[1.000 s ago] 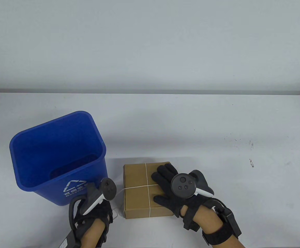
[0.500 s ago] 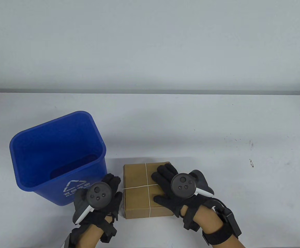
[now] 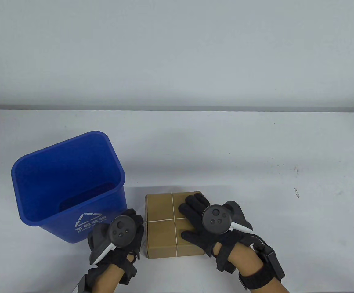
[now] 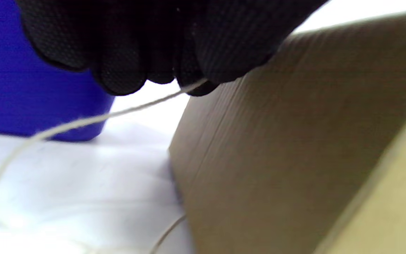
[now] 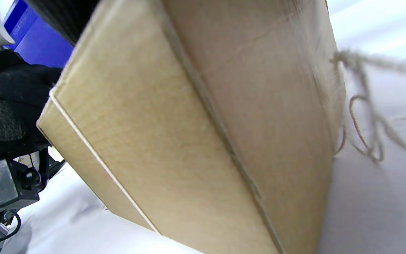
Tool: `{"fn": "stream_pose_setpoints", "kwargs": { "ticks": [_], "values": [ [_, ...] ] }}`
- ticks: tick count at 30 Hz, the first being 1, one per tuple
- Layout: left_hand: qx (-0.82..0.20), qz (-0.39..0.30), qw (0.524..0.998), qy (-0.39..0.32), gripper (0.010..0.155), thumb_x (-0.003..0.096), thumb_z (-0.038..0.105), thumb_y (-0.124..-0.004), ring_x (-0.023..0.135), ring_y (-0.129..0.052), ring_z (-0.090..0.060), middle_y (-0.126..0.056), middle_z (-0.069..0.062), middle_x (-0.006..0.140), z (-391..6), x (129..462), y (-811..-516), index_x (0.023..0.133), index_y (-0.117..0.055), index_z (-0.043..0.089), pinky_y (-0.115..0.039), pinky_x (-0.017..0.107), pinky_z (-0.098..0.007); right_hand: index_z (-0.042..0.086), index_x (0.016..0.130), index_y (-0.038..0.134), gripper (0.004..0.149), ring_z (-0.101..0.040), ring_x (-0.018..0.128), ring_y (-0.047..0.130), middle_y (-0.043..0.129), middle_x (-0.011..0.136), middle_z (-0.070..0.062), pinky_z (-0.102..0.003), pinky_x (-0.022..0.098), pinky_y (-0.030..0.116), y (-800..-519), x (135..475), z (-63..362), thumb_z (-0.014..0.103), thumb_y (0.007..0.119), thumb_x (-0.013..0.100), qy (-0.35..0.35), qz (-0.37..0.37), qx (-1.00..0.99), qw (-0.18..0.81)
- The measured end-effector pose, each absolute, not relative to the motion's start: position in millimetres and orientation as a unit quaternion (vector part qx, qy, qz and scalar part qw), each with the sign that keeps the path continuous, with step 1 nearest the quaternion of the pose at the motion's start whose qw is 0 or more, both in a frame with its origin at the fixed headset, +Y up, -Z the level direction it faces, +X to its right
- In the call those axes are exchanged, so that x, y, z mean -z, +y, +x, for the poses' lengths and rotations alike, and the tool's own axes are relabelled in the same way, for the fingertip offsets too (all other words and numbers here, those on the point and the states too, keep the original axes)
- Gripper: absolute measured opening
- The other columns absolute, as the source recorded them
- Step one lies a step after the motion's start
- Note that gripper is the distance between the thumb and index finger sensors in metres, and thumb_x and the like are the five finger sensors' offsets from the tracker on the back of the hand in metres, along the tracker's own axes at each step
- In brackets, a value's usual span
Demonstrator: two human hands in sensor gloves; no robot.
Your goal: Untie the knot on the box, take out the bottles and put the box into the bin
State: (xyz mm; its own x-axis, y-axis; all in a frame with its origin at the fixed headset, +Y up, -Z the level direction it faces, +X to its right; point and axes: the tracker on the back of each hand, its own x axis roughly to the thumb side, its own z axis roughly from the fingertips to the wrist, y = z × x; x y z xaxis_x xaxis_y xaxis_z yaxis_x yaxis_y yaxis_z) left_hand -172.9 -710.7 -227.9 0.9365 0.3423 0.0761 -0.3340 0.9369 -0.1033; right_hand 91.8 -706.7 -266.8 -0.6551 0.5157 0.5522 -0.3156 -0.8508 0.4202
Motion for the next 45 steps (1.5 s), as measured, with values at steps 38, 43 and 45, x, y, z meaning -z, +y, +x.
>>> {"fn": "stream_pose_setpoints", "kwargs": {
  "ticks": [38, 43, 45],
  "values": [
    [-0.25, -0.011, 0.965, -0.074, 0.05, 0.0489, 0.027, -0.08, 0.087, -0.083, -0.049, -0.067, -0.021, 0.105, -175.2, 224.9, -702.3, 0.095, -0.078, 0.007, -0.072, 0.062, -0.062, 0.012, 0.108, 0.029, 0.077, -0.049, 0.099, 0.006, 0.01, 0.111, -0.015, -0.073, 0.064, 0.033, -706.8, 266.7, 92.1, 0.05, 0.064, 0.05, 0.146, 0.345, -0.898, 0.232],
    [-0.239, -0.01, 0.968, -0.07, 0.045, 0.0489, 0.028, -0.08, 0.085, -0.085, -0.048, -0.071, -0.019, 0.103, -174.7, 226.3, -703.6, 0.088, -0.083, 0.007, -0.073, 0.061, -0.062, 0.012, 0.108, 0.029, 0.078, -0.048, 0.099, 0.006, 0.01, 0.111, -0.015, -0.073, 0.064, 0.033, -706.9, 266.9, 92.0, 0.05, 0.064, 0.05, 0.146, 0.345, -0.898, 0.232],
    [-0.224, -0.023, 0.972, -0.065, 0.044, 0.0488, 0.028, -0.08, 0.084, -0.086, -0.048, -0.072, -0.019, 0.102, -173.1, 227.1, -705.8, 0.088, -0.083, 0.006, -0.073, 0.06, -0.062, 0.012, 0.108, 0.029, 0.077, -0.048, 0.099, 0.006, 0.01, 0.111, -0.015, -0.073, 0.064, 0.033, -707.0, 267.0, 92.0, 0.05, 0.064, 0.05, 0.145, 0.345, -0.898, 0.231]
  ]
}}
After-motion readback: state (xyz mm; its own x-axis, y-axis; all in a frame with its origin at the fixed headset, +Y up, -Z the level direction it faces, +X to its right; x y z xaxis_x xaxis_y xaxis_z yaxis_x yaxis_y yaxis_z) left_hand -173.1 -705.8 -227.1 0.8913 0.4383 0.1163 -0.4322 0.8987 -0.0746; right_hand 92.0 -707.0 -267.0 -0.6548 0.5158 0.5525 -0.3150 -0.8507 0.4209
